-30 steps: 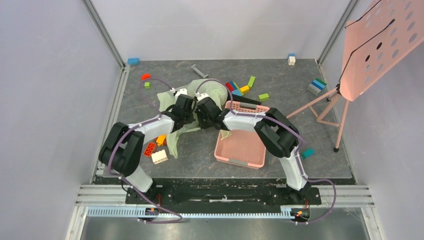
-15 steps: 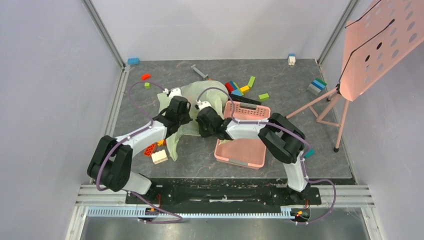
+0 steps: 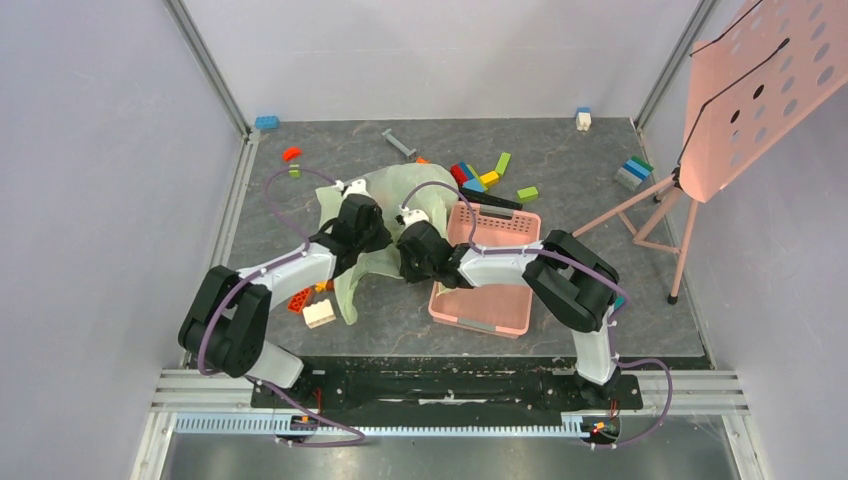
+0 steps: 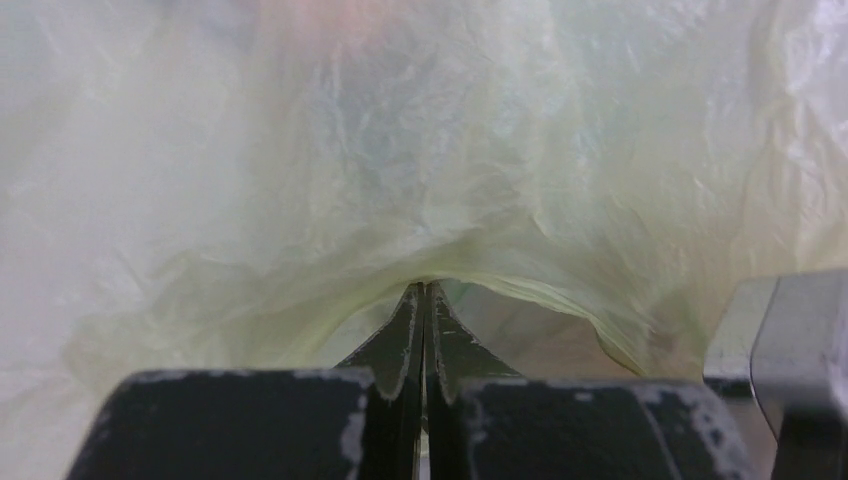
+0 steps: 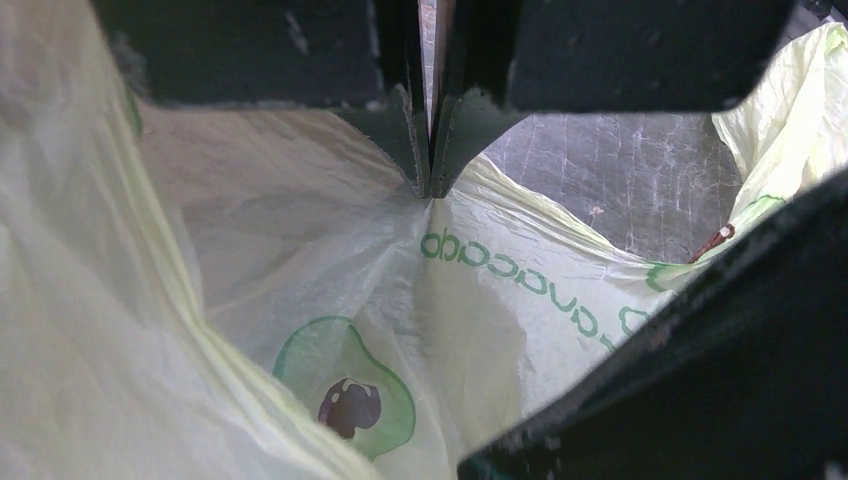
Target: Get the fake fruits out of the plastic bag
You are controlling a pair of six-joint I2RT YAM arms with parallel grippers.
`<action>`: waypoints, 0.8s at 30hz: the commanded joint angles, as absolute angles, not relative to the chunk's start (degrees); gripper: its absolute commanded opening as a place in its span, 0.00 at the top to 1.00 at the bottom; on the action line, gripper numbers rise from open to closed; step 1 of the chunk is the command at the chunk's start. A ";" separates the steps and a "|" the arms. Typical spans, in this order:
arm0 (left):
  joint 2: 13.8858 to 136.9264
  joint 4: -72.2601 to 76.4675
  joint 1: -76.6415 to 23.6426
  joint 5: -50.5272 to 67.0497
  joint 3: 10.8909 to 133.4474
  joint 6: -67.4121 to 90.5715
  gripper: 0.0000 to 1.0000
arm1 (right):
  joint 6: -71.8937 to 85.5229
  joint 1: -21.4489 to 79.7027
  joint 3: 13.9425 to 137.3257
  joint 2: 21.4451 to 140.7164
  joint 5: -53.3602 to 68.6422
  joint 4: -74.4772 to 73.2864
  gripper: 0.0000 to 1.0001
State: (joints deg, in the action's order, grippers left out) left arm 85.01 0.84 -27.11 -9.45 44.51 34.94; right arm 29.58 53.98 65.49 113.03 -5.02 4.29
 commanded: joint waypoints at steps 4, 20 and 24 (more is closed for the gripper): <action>81.08 6.60 -27.21 -0.27 37.51 41.97 0.98 | 31.59 54.85 63.19 113.55 -4.70 -1.39 0.97; 89.15 15.37 -26.31 -7.35 42.35 41.80 0.98 | 32.59 54.84 62.59 115.02 -3.92 -0.44 0.97; 89.32 15.48 -24.23 -8.23 45.05 41.40 0.98 | 32.85 54.91 62.54 115.65 -3.60 -0.51 0.97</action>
State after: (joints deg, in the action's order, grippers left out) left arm 89.25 11.66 -26.26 -4.93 40.97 41.15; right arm 32.18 54.06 64.86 112.99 -4.75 5.32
